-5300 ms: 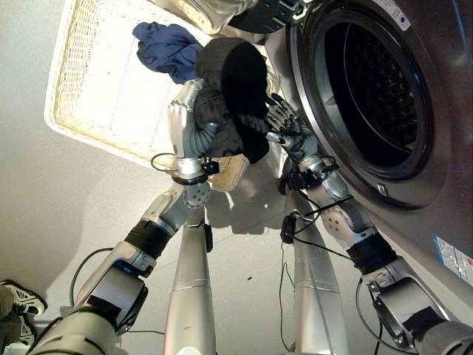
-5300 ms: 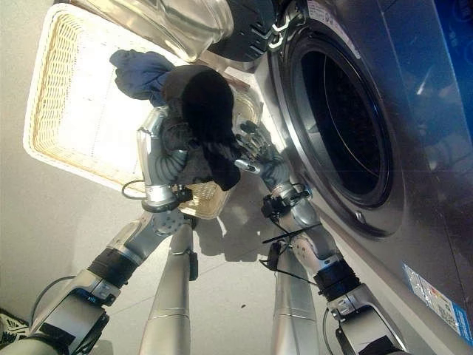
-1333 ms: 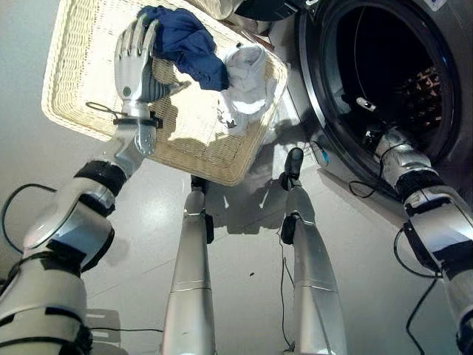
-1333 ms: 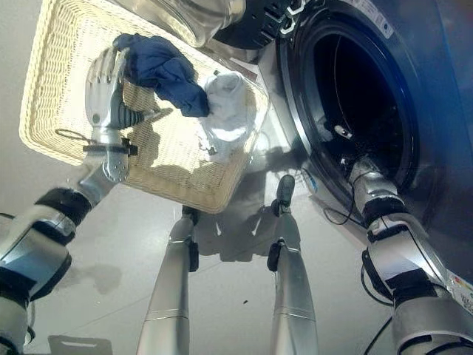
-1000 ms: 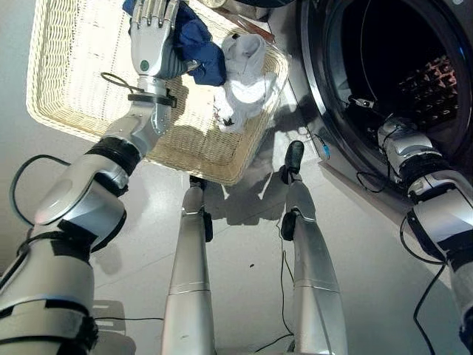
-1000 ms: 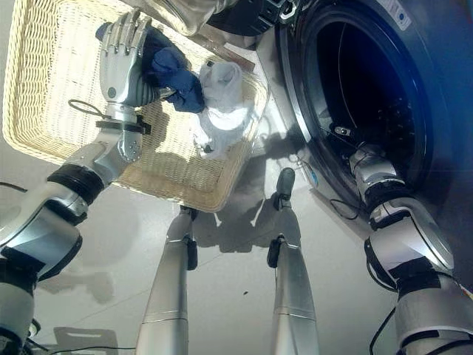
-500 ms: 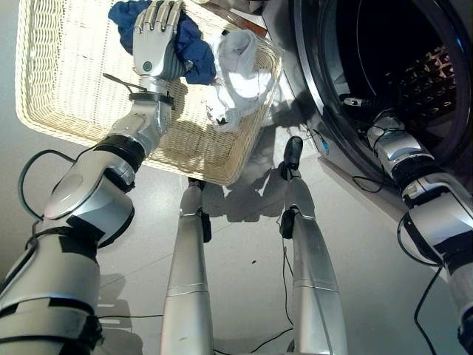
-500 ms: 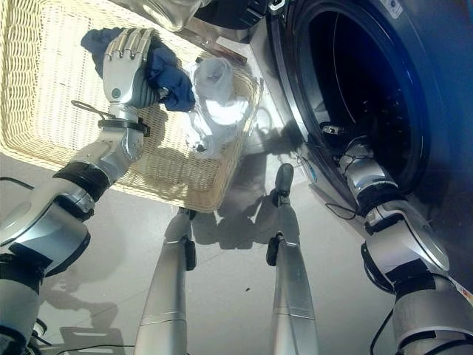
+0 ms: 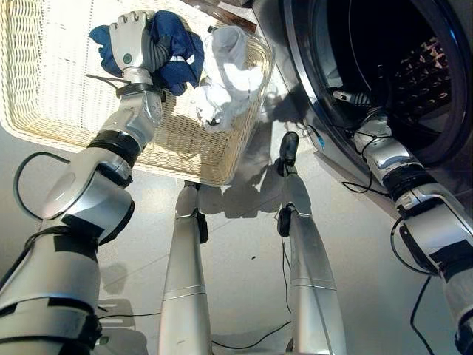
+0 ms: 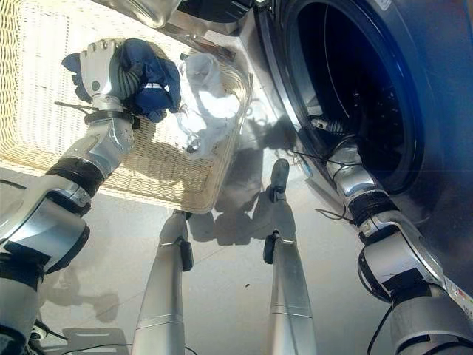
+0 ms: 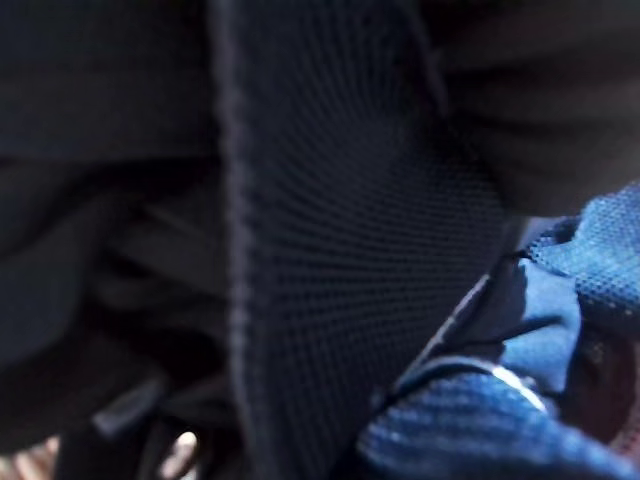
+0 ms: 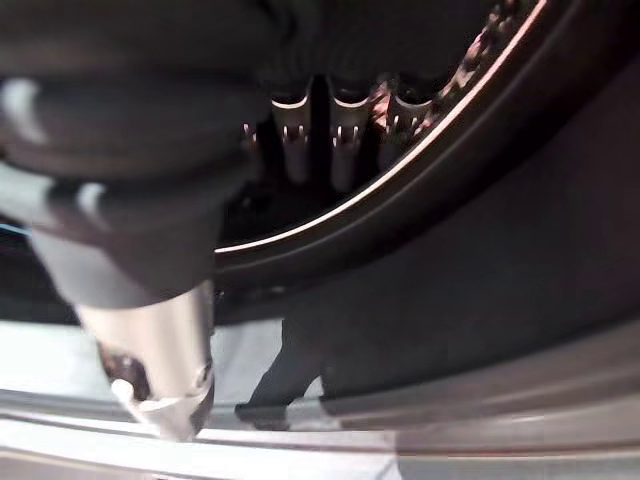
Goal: Put the clothes into the washing machine.
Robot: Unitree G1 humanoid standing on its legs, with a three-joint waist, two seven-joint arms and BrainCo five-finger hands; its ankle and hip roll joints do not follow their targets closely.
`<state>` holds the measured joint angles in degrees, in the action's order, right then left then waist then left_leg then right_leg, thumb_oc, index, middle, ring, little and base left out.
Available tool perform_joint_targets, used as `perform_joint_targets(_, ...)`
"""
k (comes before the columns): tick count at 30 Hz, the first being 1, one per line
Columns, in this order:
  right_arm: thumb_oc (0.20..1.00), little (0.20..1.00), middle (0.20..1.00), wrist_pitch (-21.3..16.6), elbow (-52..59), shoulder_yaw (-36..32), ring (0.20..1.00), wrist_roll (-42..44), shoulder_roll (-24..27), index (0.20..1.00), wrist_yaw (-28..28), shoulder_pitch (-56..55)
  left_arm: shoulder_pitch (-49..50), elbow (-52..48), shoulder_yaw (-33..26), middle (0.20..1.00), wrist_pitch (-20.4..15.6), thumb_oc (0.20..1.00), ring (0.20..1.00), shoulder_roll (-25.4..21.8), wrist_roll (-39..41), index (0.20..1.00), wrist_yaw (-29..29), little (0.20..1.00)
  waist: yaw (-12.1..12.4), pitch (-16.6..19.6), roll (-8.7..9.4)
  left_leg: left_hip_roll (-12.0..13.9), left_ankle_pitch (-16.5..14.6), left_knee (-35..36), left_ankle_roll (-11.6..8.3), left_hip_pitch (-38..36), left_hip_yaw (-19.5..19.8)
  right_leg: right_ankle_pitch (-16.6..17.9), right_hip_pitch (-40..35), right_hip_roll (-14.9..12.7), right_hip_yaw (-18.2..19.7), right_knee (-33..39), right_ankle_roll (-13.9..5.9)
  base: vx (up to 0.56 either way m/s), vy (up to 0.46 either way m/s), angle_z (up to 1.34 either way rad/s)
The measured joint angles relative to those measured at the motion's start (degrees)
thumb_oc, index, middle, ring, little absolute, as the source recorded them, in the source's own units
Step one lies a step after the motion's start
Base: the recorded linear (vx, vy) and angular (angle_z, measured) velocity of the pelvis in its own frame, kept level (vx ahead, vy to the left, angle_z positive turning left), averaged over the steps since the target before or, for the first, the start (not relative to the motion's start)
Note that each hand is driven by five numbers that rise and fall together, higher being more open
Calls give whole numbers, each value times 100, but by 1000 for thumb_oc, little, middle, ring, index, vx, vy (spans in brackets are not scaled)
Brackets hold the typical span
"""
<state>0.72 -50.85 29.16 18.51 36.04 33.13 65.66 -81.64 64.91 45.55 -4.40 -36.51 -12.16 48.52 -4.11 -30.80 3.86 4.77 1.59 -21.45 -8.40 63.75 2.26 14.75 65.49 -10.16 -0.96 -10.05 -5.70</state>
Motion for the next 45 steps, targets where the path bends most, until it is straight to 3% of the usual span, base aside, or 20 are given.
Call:
perform_joint_targets(4, 1000, 1000, 1000, -11, 128, 0, 1000, -38, -1, 1000, 85, -59, 33, -9, -116, 200, -96, 200, 200, 0, 30, 200, 14, 200, -7, 0, 0, 2, 0, 13, 0, 0, -2, 0, 2, 2, 0, 5, 0, 4, -10, 0)
perform_joint_targets(7, 1000, 1000, 1000, -215, 433, -77, 1000, 97, -7, 1000, 80, -200, 176, -88, -451, 200, -380, 200, 200, 2, 328, 200, 98, 200, -29, 0, 0, 6, 1, 22, -1, 3, -3, -3, 15, 7, 0, 4, 2, 16, -41, -1)
perform_joint_targets(12, 1000, 1000, 1000, -963, 1581, -764, 1000, 591, -233, 1000, -6, -874, 922, -700, -1420, 200, -1230, 200, 200, 18, 993, 200, 432, 200, -137, 1, 2, 16, 3, 63, -7, -10, -11, -14, 24, 17, 2, 8, 8, 1, -7, 0)
perform_joint_targets(16, 1000, 1000, 1000, -1499, 2444, -1535, 1000, 809, -712, 1000, -185, -1655, 1990, -1740, -2149, 200, -2082, 200, 200, 390, 1119, 200, 810, 200, -128, 1, 2, 34, 3, 78, -10, -20, -13, -20, 27, 35, 7, 7, 17, 3, -17, -1)
perform_joint_targets(21, 1000, 1000, 1000, -1717, 3413, -1924, 1000, 1271, -1431, 1000, -813, -2436, 3150, -2898, -2718, 200, -3107, 200, 200, 1081, 1053, 200, 1026, 200, -25, 0, 1, 35, 16, 88, -30, -30, -6, -84, 43, 44, 19, -28, -8, 0, 0, 0)
perform_joint_targets(23, 1000, 1000, 1000, -1752, 3673, -1950, 1000, 1384, -1620, 1000, -996, -2632, 3383, -3224, -2764, 200, -3358, 200, 200, 1340, 887, 200, 1055, 200, 67, 0, 1, 35, 16, 90, -30, -48, -5, -108, 47, 43, 23, -73, -5, 0, 0, 0)
perform_joint_targets(31, 1000, 1000, 1000, -1695, 4410, -1948, 1000, 1860, -1842, 1000, -1847, -2833, 3664, -4518, -2757, 200, -3783, 200, 200, 1415, 604, 200, 692, 200, 194, -2, -3, 16, 22, 104, -38, -126, 27, -200, 52, 15, 23, -244, 0, 0, 0, 0)
perform_joint_targets(36, 1000, 1000, 1000, -1379, 4855, -1785, 1000, 2166, -1941, 1000, -2505, -2928, 3799, -5178, -2746, 200, -3863, 200, 200, 1543, 582, 200, 350, 200, 207, -3, -5, 1, 23, 106, -38, -182, 30, -221, 42, -5, 23, -337, 19, 0, 0, 0)
perform_joint_targets(37, 1000, 1000, 1000, -1169, 4914, -1651, 1000, 2271, -1935, 1000, -2782, -2964, 3832, -5279, -2697, 200, -3881, 200, 200, 1546, 388, 200, 229, 200, 233, -3, -5, -1, 23, 118, -38, -242, 34, -272, 27, -11, 23, -420, 26, 0, 0, 0)
perform_joint_targets(45, 1000, 1000, 1000, -581, 5341, -1350, 1000, 2697, -1832, 1000, -3591, -3093, 3971, -5852, -2594, 200, -3908, 200, 200, 1505, 161, 200, -345, 200, 371, -5, -8, -9, 85, 200, -72, -318, 84, -350, 27, -14, 19, -523, 31, 2, -11, 2)
